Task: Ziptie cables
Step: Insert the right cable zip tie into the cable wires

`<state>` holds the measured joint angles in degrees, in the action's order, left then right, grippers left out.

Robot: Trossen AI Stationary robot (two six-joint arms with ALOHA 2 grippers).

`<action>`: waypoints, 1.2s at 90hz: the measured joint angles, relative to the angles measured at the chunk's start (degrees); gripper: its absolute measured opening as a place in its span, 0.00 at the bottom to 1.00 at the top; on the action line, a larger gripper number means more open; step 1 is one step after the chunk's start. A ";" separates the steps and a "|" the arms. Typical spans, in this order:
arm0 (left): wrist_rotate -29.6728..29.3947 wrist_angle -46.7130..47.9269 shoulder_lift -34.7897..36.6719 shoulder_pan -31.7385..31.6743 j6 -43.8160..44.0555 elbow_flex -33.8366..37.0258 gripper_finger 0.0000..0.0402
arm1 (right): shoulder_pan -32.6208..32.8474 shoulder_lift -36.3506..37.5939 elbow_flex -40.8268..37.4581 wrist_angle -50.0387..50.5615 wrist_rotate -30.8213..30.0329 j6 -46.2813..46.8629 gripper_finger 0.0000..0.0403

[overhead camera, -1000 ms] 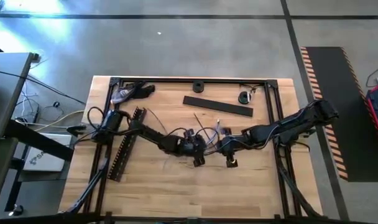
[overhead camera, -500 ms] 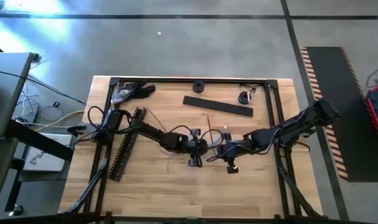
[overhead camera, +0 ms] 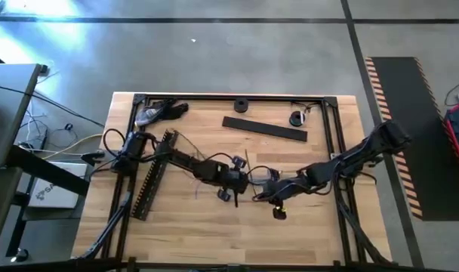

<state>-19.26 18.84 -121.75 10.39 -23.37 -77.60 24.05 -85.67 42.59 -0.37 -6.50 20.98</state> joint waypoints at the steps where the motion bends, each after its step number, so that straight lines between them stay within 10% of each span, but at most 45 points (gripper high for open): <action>1: 0.01 0.01 0.00 0.00 0.18 0.00 0.04 | 0.01 -0.23 0.00 -0.41 0.00 0.14 0.00; 42: 4.74 2.60 8.35 2.95 5.15 0.24 0.41 | -1.12 -1.99 0.11 -3.85 -1.90 6.12 0.00; 108: -1.31 -19.11 2.43 8.72 19.46 0.15 0.18 | -2.70 -1.99 0.07 -1.26 -0.40 6.00 0.00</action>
<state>-20.57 -0.28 -119.33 19.11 -3.90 -77.45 21.34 -87.66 42.65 -1.63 -6.90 26.98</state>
